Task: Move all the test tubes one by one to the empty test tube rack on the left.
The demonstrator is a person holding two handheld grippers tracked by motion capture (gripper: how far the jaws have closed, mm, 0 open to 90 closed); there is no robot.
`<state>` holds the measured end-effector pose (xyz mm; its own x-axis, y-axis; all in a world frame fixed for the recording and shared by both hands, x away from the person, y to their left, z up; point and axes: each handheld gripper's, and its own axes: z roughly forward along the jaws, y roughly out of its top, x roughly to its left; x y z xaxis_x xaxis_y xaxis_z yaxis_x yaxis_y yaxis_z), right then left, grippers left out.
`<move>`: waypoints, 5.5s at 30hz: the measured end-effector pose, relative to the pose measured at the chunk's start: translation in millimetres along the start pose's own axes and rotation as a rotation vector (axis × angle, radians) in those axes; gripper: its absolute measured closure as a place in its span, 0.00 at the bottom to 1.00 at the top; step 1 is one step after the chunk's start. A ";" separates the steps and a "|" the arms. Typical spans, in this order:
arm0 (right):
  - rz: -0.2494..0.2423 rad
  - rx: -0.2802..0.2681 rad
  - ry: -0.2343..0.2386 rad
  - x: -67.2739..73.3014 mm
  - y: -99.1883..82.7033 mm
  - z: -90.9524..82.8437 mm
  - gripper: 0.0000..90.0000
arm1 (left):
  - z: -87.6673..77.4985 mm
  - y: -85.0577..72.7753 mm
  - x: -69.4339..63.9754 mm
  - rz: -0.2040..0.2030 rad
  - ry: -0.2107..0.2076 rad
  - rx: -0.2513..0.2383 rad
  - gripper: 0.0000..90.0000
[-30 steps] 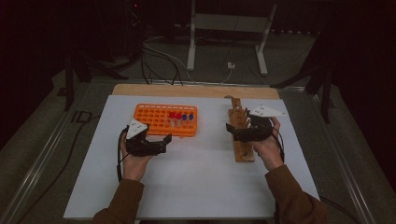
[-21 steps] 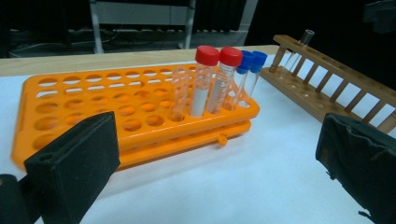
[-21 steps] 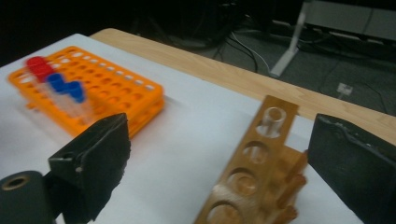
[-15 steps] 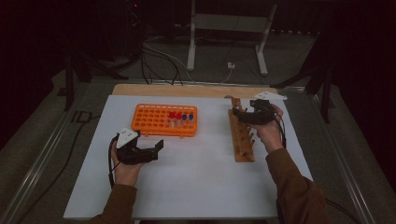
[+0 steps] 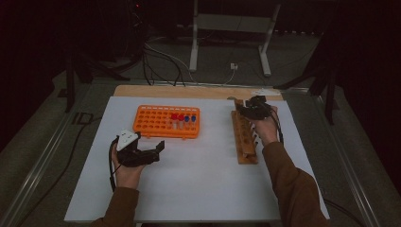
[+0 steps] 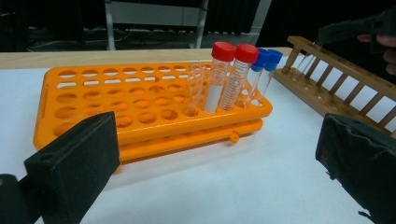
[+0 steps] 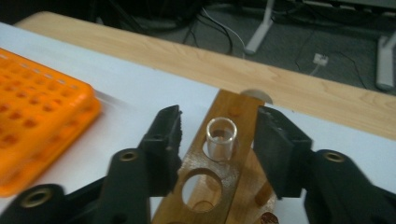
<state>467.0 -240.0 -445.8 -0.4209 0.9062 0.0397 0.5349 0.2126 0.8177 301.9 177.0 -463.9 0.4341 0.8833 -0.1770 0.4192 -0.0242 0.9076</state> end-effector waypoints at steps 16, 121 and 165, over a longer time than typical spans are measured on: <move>-0.041 0.011 -0.039 3.5 -0.3 8.2 0.85 | 1.1 -0.9 -1.7 -0.003 -0.001 0.002 0.01; -0.175 -0.114 0.307 119.8 -36.3 -75.2 0.00 | 58.3 28.6 -70.4 0.206 -0.138 0.026 0.85; -0.132 -0.154 0.243 85.8 -57.4 -102.8 0.00 | 69.4 37.1 2.0 0.168 0.140 0.032 0.85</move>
<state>324.9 -212.0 -430.3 -0.6523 0.7564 0.0485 0.3545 0.2479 0.9016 373.7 145.4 -457.0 0.3860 0.9219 0.0320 0.3766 -0.1892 0.9068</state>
